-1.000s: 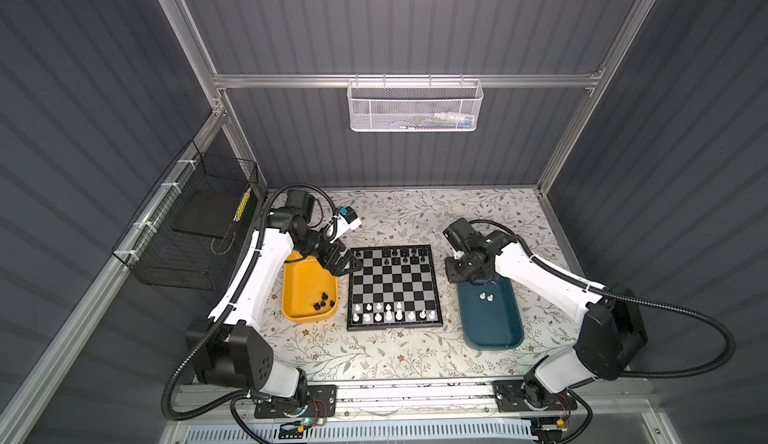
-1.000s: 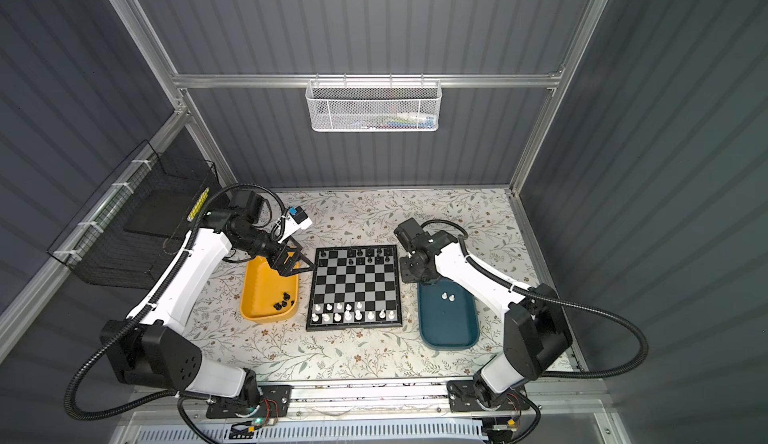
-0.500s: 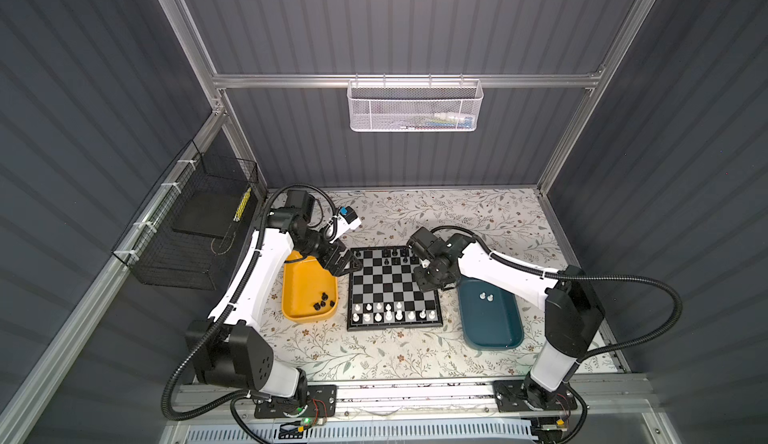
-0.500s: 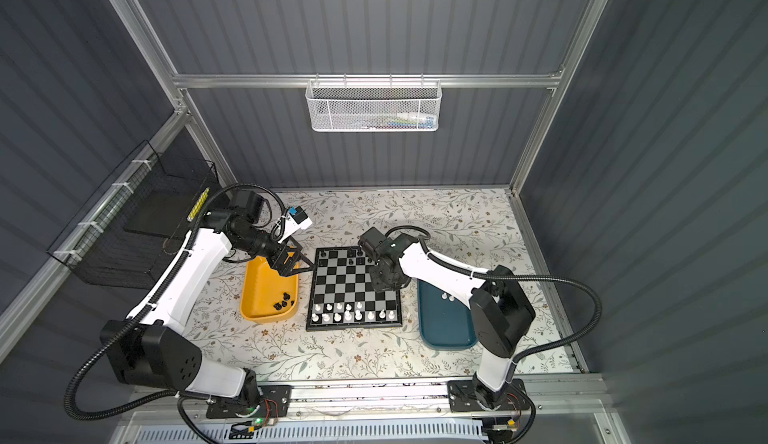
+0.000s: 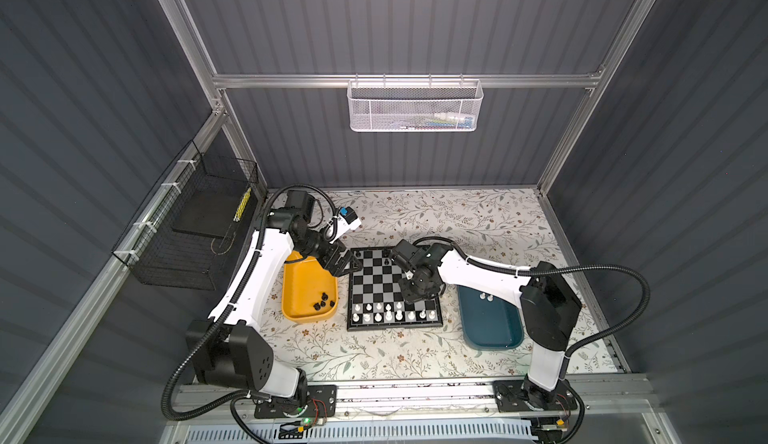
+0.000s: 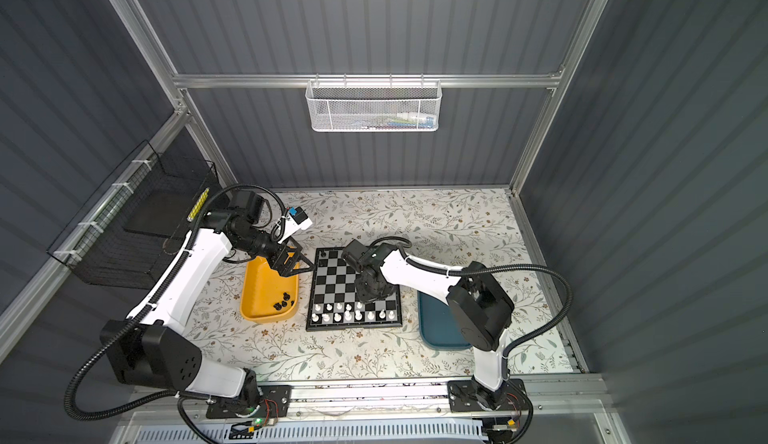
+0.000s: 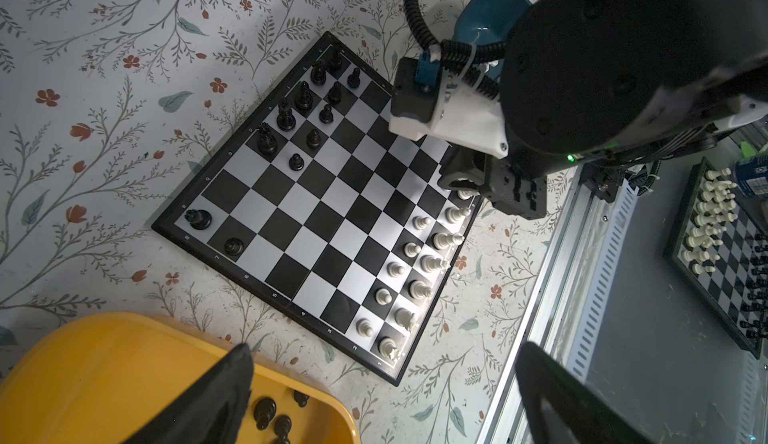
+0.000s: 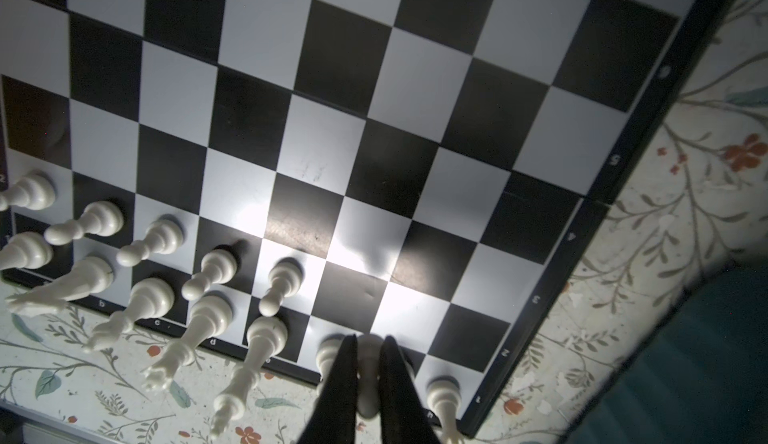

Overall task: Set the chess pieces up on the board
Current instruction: 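Lift the pawn and carry it with the right gripper over the board, then lower the pawn onto the second-nearest row and open the right gripper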

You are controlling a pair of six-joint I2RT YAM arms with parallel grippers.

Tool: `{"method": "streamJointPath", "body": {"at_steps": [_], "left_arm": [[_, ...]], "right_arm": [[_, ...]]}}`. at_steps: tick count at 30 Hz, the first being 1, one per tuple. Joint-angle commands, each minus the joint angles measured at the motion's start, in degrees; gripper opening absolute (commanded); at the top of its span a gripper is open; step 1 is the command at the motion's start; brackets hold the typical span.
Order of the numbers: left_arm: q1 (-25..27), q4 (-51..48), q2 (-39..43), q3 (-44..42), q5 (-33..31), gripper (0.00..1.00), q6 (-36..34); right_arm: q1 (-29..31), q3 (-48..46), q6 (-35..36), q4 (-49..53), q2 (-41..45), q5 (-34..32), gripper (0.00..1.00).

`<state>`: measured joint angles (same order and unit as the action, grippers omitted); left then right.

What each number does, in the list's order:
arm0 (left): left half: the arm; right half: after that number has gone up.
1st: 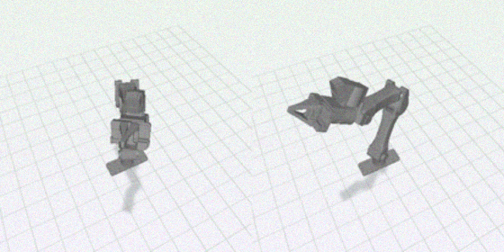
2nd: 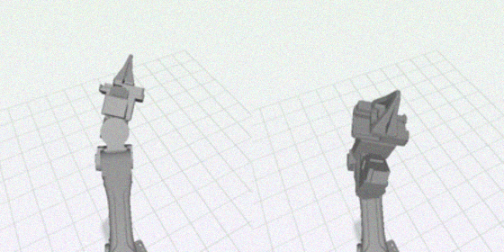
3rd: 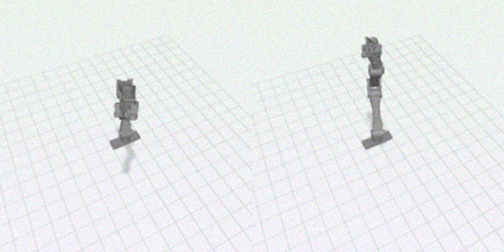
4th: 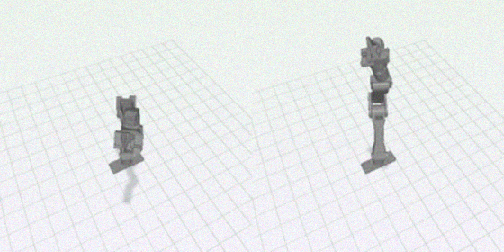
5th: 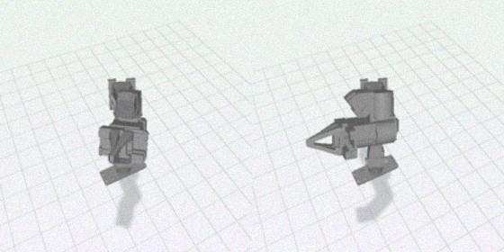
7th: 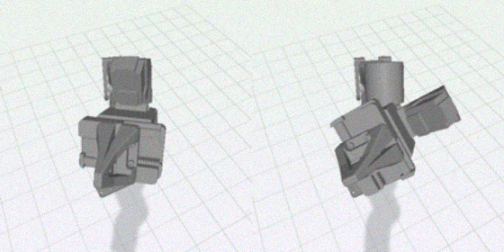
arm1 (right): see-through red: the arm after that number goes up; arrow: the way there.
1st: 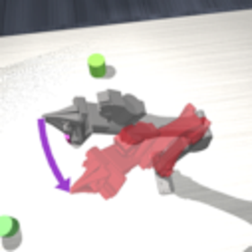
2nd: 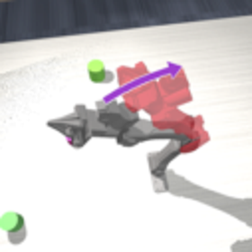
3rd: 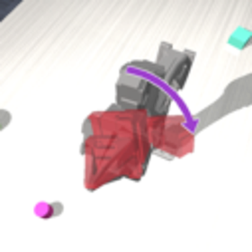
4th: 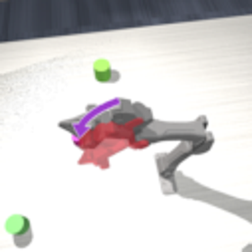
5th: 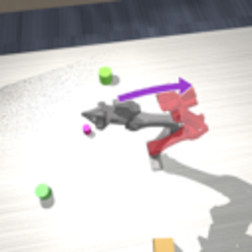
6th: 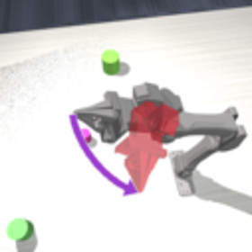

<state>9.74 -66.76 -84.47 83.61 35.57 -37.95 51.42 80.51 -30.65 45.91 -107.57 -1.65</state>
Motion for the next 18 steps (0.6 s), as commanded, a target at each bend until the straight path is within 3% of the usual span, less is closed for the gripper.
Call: {"method": "streamJointPath", "body": {"at_steps": [1, 18], "left_arm": [[0.4, -0.6, 1.1, -0.8, 0.4, 1.0, -0.1], [0.3, -0.7, 0.9, -0.7, 0.4, 1.0, -0.1]], "right_arm": [[0.7, 1.4, -0.6, -0.2, -1.1, 0.5, 0.14], [1.7, 2.7, -0.1, -0.6, -5.3, 1.3, 0.14]]}}
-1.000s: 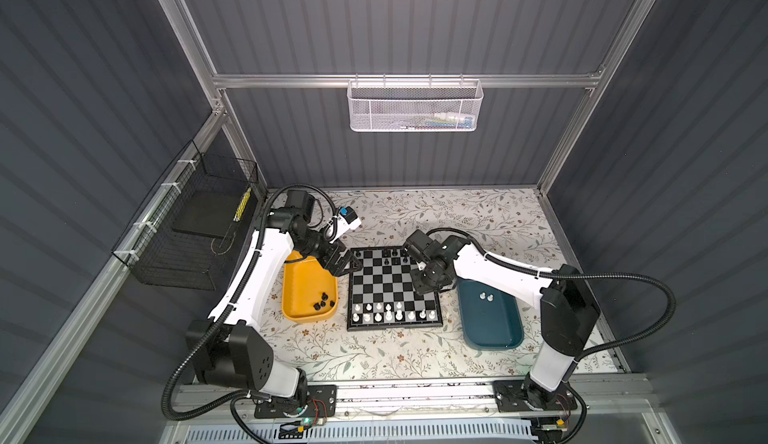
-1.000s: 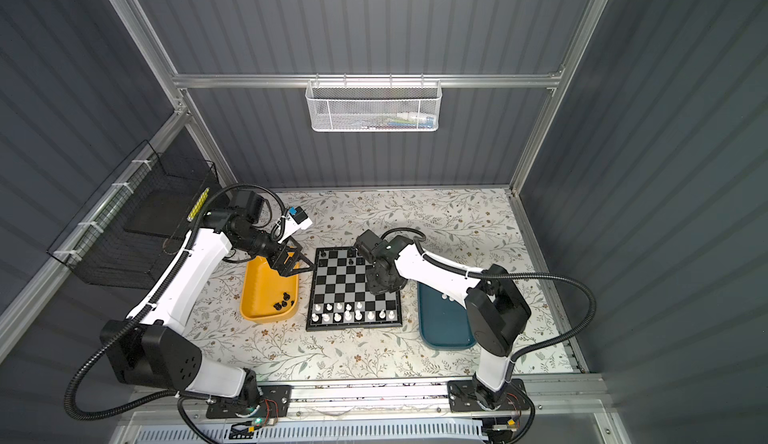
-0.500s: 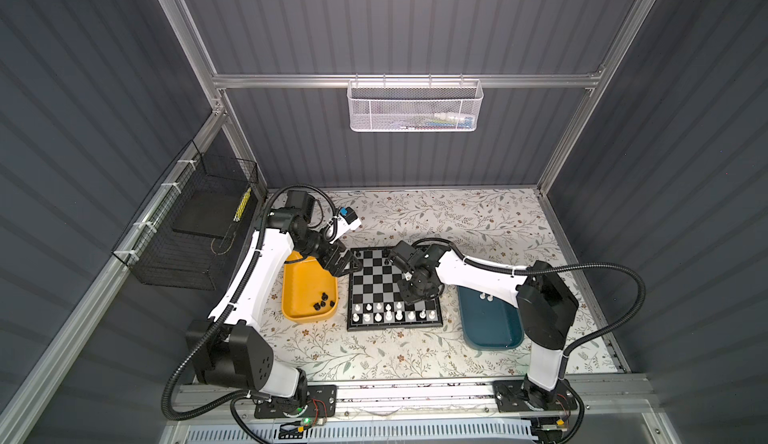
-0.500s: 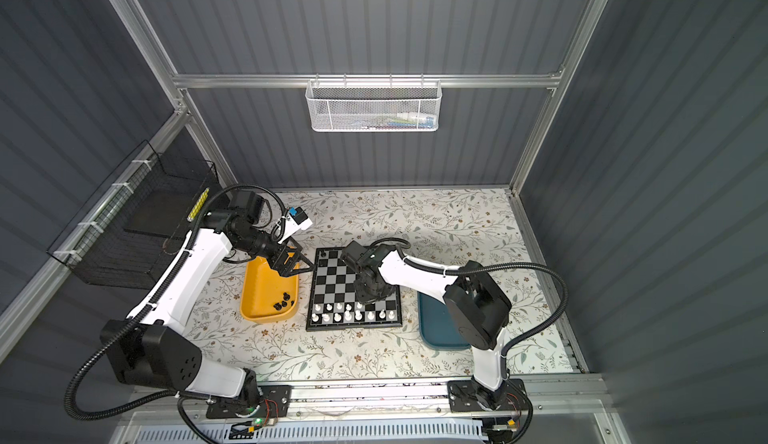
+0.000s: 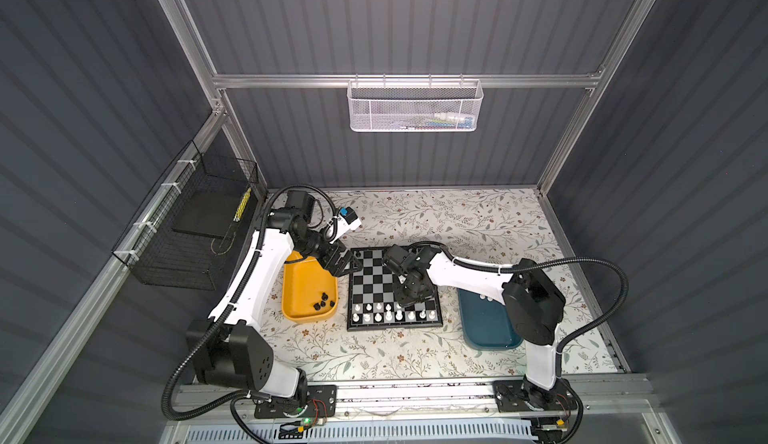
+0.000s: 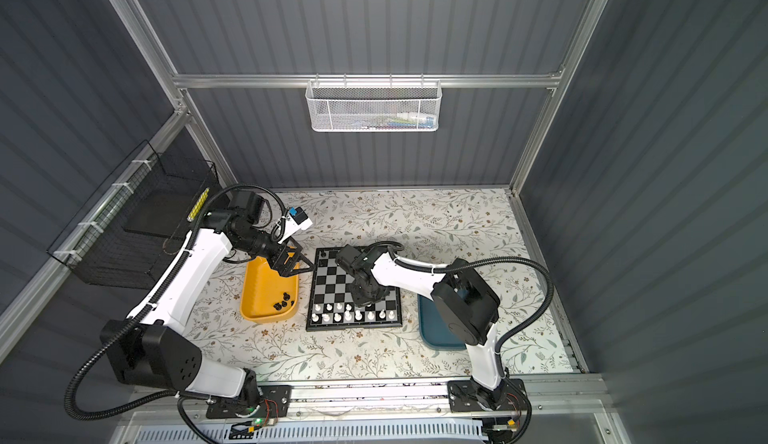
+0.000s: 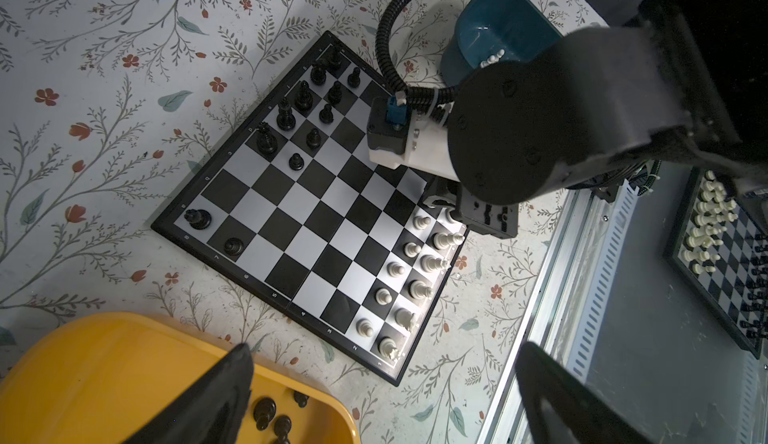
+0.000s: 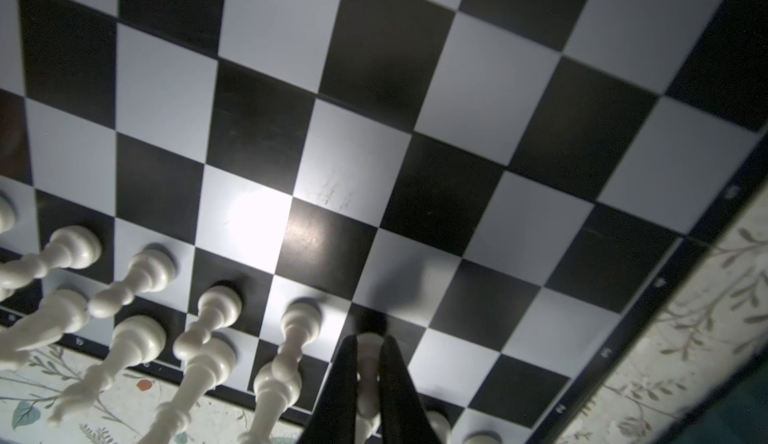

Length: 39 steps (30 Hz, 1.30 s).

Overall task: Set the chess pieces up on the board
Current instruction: 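Lower the pawn onto the second-nearest row and open the right gripper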

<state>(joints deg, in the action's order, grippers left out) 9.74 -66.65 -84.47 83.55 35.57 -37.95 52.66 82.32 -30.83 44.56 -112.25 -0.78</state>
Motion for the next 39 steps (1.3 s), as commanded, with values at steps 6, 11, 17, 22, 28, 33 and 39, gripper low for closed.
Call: {"method": "streamJointPath", "body": {"at_steps": [6, 11, 17, 22, 28, 33, 39], "left_arm": [[0.3, -0.7, 1.0, -0.8, 0.4, 0.99, 0.0], [0.3, -0.6, 1.0, -0.9, 0.4, 1.0, -0.1], [0.3, -0.4, 1.1, -1.3, 0.4, 0.99, -0.1], [0.3, -0.3, 1.0, -1.3, 0.4, 0.99, 0.0], [0.3, -0.3, 1.0, -1.2, 0.5, 0.99, 0.1], [0.3, -0.3, 1.0, -1.2, 0.6, 1.0, 0.0], [0.3, -0.5, 1.1, -1.2, 0.4, 1.0, 0.0]], "right_arm": [[0.8, 0.6, -0.1, 0.6, -0.8, 0.5, 0.15], [0.9, 0.1, -0.1, 0.6, -1.0, 0.3, 0.15], [0.9, -0.2, -0.1, 0.5, -1.2, 0.1, 0.15], [0.9, -0.3, -0.3, 0.7, -1.3, -0.4, 0.15], [0.9, -0.7, -0.3, 0.8, -1.7, -0.6, 0.16], [0.9, -0.9, -0.4, 0.5, -1.9, -0.9, 0.16], [0.9, -0.7, -0.4, 0.6, -2.1, -1.0, 0.17]]}}
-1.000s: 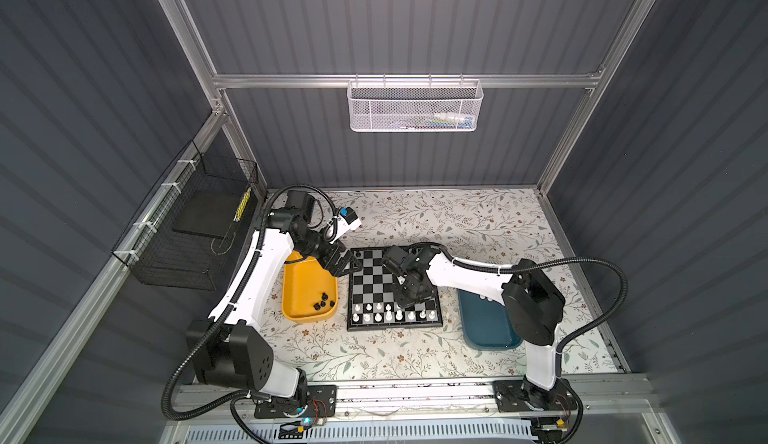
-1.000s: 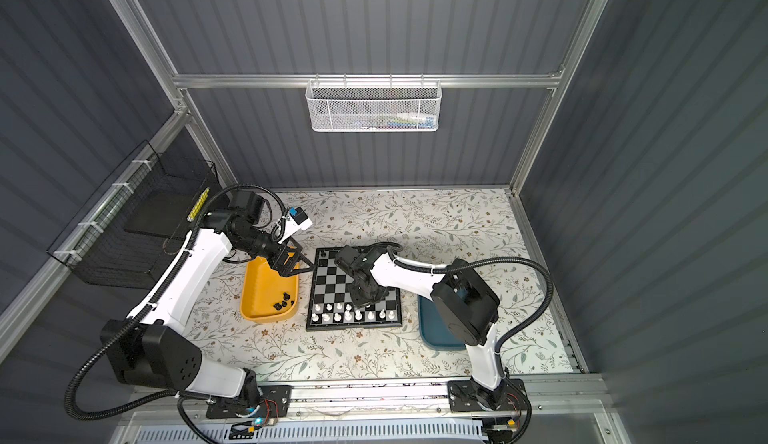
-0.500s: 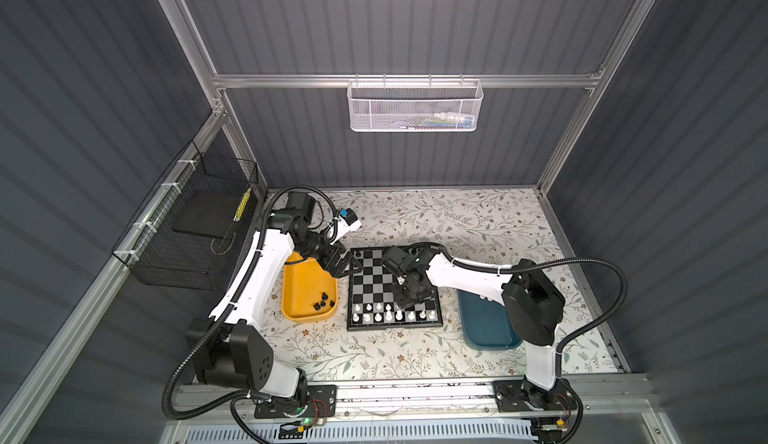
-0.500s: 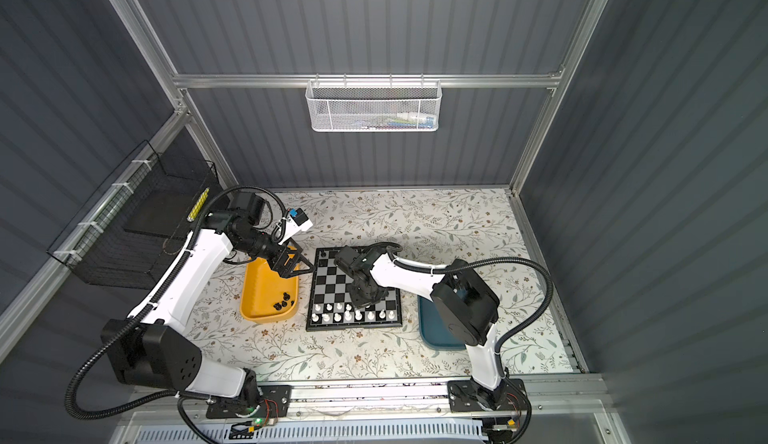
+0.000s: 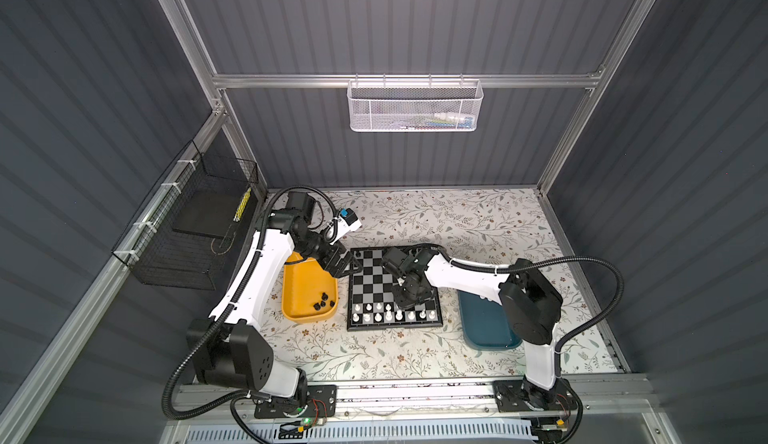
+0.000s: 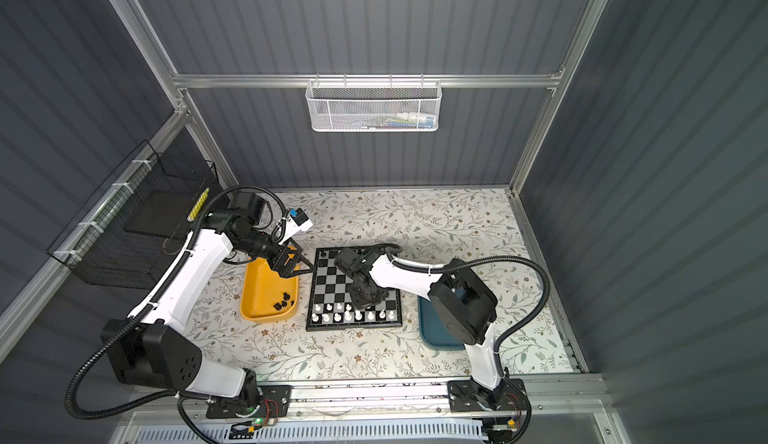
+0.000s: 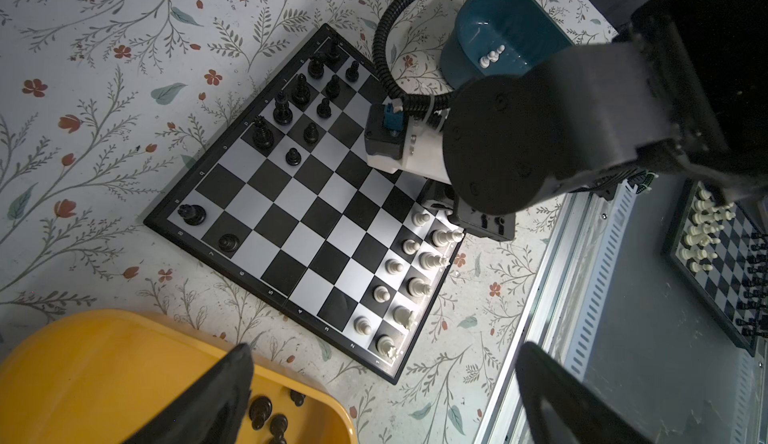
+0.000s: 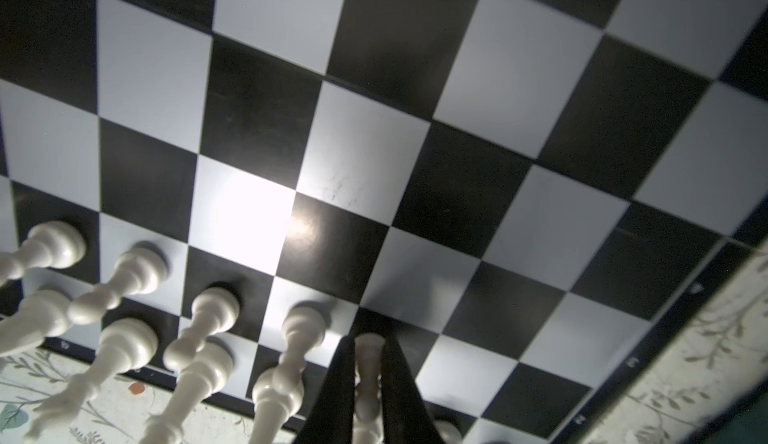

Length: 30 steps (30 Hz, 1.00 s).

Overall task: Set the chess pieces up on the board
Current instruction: 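Lower the pawn onto the second-nearest row and open the right gripper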

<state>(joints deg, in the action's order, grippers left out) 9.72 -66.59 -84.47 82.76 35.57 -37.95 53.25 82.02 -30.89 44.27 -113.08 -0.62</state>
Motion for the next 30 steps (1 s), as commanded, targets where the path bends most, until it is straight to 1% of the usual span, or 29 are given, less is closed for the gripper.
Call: {"method": "streamJointPath", "body": {"at_steps": [1, 9, 30], "left_arm": [[0.4, -0.5, 1.1, -0.4, 0.5, 1.0, 0.0], [0.4, -0.6, 0.7, 0.0, 0.7, 1.0, 0.0], [0.3, -0.8, 0.7, 0.3, 0.4, 1.0, -0.2]], "right_arm": [[0.3, -0.3, -0.3, 0.9, -1.3, -1.1, 0.18], [0.3, 0.4, 0.1, 1.4, -0.7, -2.0, 0.24], [0.3, 4.5, 1.7, 4.7, 1.7, -3.2, 0.29]]}}
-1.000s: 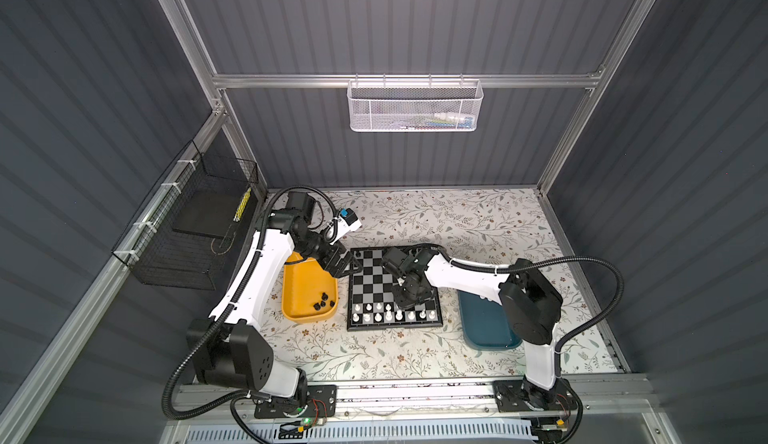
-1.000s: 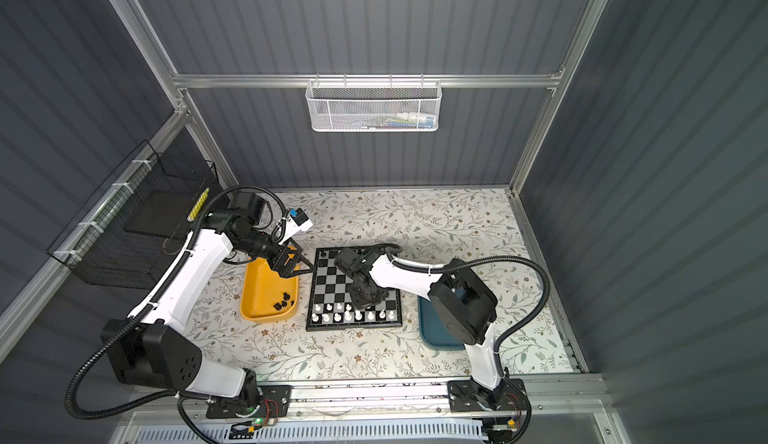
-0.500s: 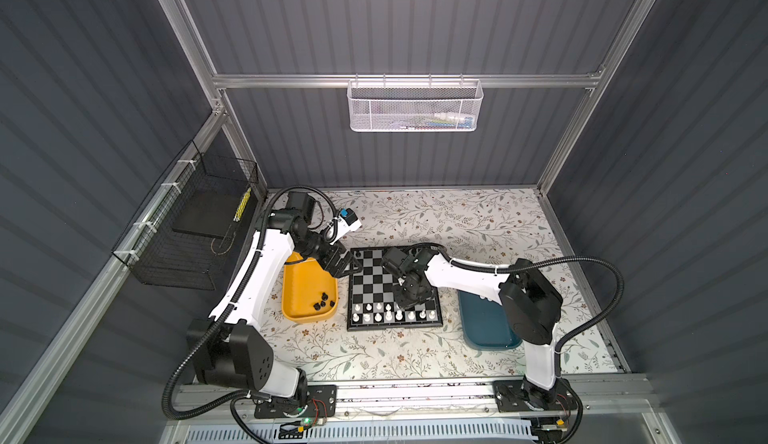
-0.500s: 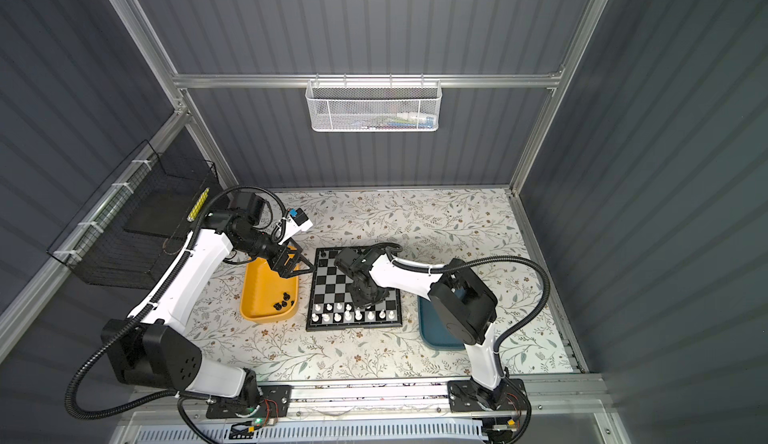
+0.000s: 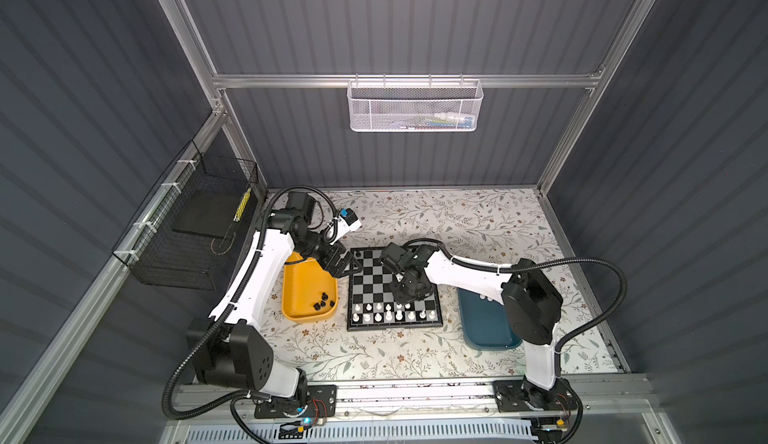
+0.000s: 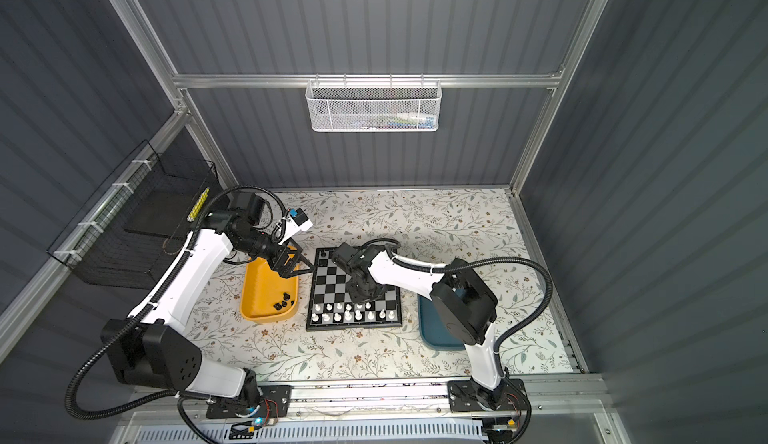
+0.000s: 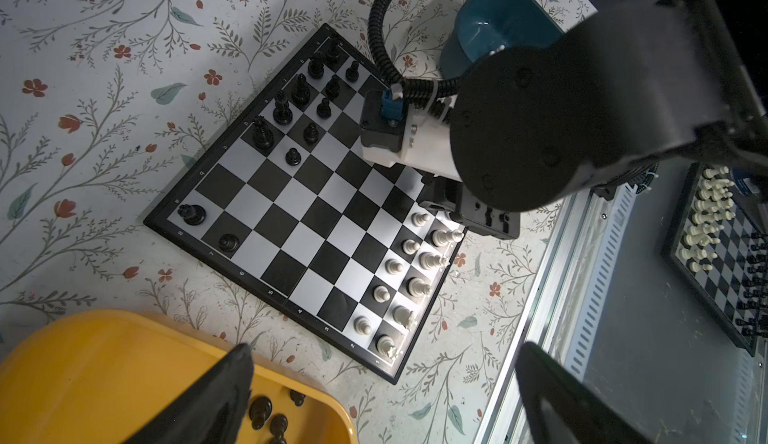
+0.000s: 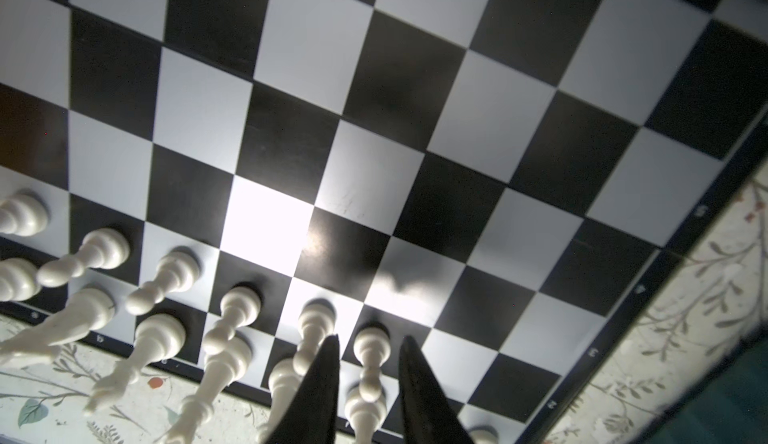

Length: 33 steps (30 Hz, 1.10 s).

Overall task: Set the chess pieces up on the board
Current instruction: 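Lower the pawn onto the second-nearest row and open the right gripper, then move the open right gripper back over the teal tray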

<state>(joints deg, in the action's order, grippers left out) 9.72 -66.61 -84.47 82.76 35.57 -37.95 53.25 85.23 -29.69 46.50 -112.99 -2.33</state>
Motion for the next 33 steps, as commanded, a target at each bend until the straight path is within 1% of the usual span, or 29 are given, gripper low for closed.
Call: {"method": "streamJointPath", "body": {"at_steps": [1, 6, 8, 12, 16, 20, 24, 28, 33], "left_arm": [[0.3, -0.8, 0.7, 0.3, 0.4, 0.99, -0.2], [0.3, -1.0, 0.7, 0.7, 0.5, 0.99, -0.3], [0.4, -1.1, 0.6, 1.0, 0.5, 1.0, -0.3], [0.3, -1.6, 0.6, 1.5, 0.7, 0.99, -0.5], [0.3, -1.7, 0.6, 1.5, 0.6, 1.0, -0.5], [0.3, -1.9, 0.2, 2.0, 0.6, 1.0, -0.4], [0.3, -1.9, -0.4, 2.1, 0.7, 1.0, -0.5], [0.3, -2.0, -1.1, 2.3, 1.1, 1.0, -0.6], [0.4, -1.9, -1.7, 2.5, 1.4, 1.0, -0.7]], "right_arm": [[0.2, 1.4, 0.5, 2.6, 1.9, -1.6, 0.29], [-0.1, 2.6, 2.3, 3.4, 3.7, -3.1, 0.28], [-0.3, 2.5, 2.9, 3.4, 5.1, -4.7, 0.27], [-2.7, 1.8, 3.3, 3.5, 9.0, -5.7, 0.26], [-6.7, -0.3, 3.6, 4.3, 14.2, -6.6, 0.25], [-11.8, -6.7, 3.3, 3.6, 21.1, -7.3, 0.24], [-18.2, -15.2, 2.7, 2.6, 28.7, -7.3, 0.25], [-23.8, -22.1, 2.6, 1.7, 33.7, -6.6, 0.25], [-29.9, -29.6, 3.0, -0.8, 37.7, -5.7, 0.25]]}}
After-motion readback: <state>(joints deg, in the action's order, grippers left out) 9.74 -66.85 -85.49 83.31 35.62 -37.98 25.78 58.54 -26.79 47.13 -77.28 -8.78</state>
